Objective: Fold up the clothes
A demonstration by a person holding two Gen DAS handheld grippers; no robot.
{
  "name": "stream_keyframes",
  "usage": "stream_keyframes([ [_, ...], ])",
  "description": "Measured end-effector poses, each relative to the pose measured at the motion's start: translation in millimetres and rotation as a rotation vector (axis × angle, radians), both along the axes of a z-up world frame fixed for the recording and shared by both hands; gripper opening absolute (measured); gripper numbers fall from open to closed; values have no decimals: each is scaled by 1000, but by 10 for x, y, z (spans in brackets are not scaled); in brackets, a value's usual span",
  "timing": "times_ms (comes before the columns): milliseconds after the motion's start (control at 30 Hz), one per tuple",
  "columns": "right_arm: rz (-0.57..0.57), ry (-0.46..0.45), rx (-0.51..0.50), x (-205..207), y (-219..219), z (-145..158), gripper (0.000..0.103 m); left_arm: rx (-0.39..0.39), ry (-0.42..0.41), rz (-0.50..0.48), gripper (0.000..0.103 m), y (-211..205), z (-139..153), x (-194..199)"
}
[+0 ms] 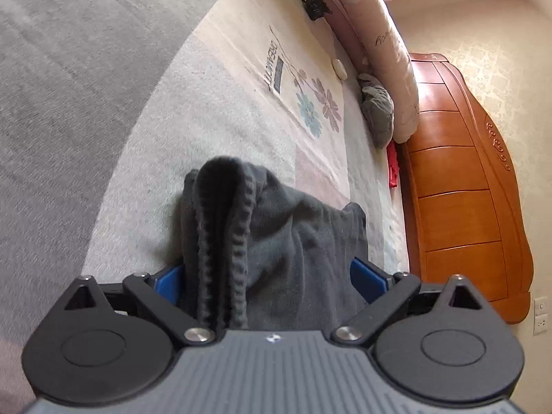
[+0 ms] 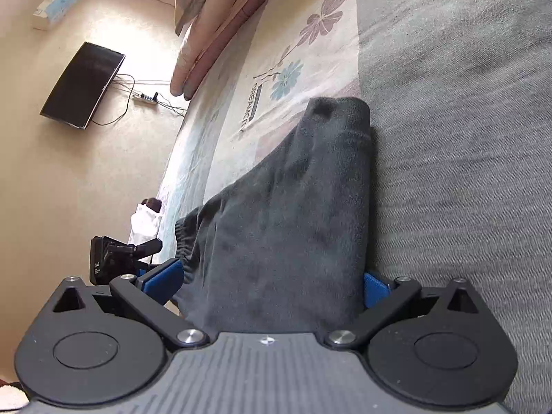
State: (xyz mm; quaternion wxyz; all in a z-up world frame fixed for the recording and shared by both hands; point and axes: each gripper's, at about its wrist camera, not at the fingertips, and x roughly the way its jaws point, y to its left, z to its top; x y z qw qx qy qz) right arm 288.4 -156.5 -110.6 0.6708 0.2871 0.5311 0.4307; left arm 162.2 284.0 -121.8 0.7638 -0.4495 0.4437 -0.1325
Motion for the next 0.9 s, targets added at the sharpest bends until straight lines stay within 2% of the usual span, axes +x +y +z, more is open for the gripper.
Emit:
stream_keyframes([
  [133, -3, -13, 6, 108, 103, -15, 103, -23, -2, -8, 101, -17, -26, 132],
  [300, 35, 2, 4, 56, 56, -16, 103, -45, 19, -74, 101, -78, -19, -117],
  [367, 60, 0, 10, 2, 17, -18, 103, -70, 26, -96, 101, -65, -51, -182],
  [500, 49, 19, 28, 116, 52, -37, 103, -126, 22, -93, 101, 16, -129, -67],
  [600, 29, 39, 39, 232, 137, -52, 103, -85, -2, -110, 102, -37, -100, 97],
  [700, 24, 40, 54, 245, 145, -67, 103, -54, -10, -109, 101, -98, -62, 90],
  [900, 73, 10, 97, 160, 53, -87, 103, -120, 11, -116, 102, -56, -109, -130],
])
